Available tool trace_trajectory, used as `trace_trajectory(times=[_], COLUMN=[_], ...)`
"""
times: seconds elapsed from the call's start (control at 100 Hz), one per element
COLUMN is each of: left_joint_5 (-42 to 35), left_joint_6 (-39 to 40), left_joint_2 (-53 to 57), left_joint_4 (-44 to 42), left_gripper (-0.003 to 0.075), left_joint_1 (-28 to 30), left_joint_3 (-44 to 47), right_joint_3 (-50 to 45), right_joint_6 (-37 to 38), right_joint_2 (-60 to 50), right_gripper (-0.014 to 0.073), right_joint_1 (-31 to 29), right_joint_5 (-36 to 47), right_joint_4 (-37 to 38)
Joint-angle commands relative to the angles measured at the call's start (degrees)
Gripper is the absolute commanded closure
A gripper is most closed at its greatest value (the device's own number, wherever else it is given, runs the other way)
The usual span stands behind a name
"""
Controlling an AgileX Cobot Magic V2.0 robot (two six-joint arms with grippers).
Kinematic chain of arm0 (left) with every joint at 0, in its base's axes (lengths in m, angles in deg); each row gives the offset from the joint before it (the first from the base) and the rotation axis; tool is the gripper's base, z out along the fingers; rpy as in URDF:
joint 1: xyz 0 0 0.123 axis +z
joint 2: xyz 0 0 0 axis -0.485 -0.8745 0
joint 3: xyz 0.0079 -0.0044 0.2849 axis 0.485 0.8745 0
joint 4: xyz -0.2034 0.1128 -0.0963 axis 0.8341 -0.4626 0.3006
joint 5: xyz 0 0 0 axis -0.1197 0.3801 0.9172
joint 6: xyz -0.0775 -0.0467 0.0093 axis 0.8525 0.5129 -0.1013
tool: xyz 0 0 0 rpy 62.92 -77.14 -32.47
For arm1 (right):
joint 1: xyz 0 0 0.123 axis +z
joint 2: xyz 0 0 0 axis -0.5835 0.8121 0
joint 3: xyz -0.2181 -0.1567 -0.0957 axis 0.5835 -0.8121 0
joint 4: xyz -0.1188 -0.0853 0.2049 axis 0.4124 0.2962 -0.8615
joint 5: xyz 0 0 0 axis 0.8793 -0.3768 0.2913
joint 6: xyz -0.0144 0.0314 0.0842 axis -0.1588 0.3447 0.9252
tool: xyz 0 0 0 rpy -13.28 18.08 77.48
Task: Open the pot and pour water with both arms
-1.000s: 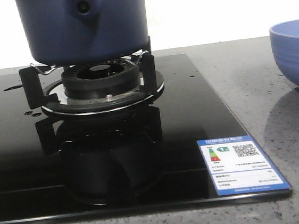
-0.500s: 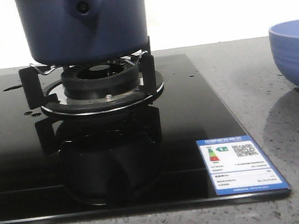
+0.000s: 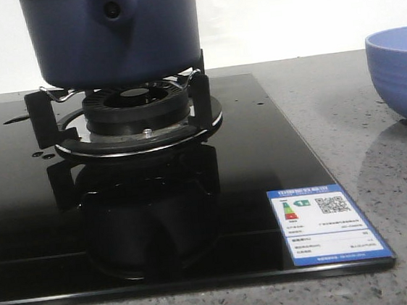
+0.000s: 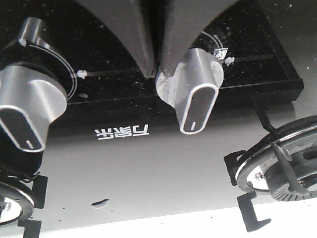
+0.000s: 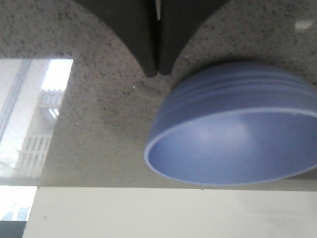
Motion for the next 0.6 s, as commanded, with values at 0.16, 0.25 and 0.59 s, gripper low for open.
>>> trace_trajectory(times=[0.16, 0.25, 0.59], left_joint_5=[-2.5, -2.5, -2.5], left_joint_6=[0.5, 0.5, 0.5], left_joint_2=[1.6, 1.6, 1.6], left_joint_4=[0.8, 0.8, 0.8], left_gripper=[0.0741, 0.0741, 0.0741], left_joint_1=[0.1, 0.1, 0.1], left_joint_3=[1.8, 1.8, 1.8], right_joint_3=[-2.3, -2.3, -2.3], right_joint_6=[2.1, 2.1, 1.0], right_joint_2=[-5.7, -5.7, -5.7], right_gripper=[0.0657, 0.0657, 0.0657], right_joint_1=[-1.7, -1.9, -1.9], right_joint_5=[-2.7, -6.5, -9.9], right_joint_4=[0.6, 0.6, 0.6])
